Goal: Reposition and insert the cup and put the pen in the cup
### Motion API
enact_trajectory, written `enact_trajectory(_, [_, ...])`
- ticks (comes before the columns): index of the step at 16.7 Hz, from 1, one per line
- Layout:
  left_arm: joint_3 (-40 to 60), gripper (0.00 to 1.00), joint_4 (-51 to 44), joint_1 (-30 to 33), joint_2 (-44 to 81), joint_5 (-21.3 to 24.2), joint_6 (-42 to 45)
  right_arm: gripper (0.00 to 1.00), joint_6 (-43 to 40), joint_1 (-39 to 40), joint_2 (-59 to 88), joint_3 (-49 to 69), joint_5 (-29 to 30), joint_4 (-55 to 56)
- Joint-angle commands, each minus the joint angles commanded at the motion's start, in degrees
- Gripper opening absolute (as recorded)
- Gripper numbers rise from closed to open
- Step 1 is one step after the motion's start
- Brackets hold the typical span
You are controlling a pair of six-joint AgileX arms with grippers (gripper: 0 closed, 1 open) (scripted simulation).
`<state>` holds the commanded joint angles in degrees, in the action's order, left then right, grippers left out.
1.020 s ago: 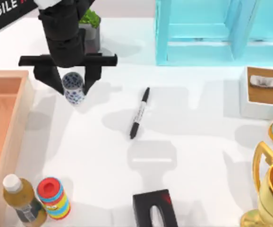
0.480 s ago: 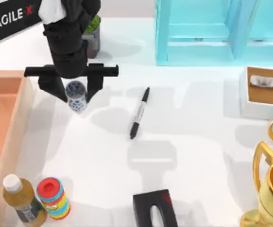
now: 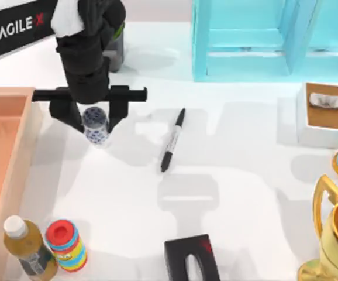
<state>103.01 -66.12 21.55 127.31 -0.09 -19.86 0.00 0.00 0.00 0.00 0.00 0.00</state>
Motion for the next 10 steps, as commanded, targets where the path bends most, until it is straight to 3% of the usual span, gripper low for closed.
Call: enact_trajectory(10, [0.0, 0.90, 0.0, 0.0, 0.0, 0.0, 0.0, 1.00, 0.0, 0.0, 0.0, 0.0, 0.0, 0.0])
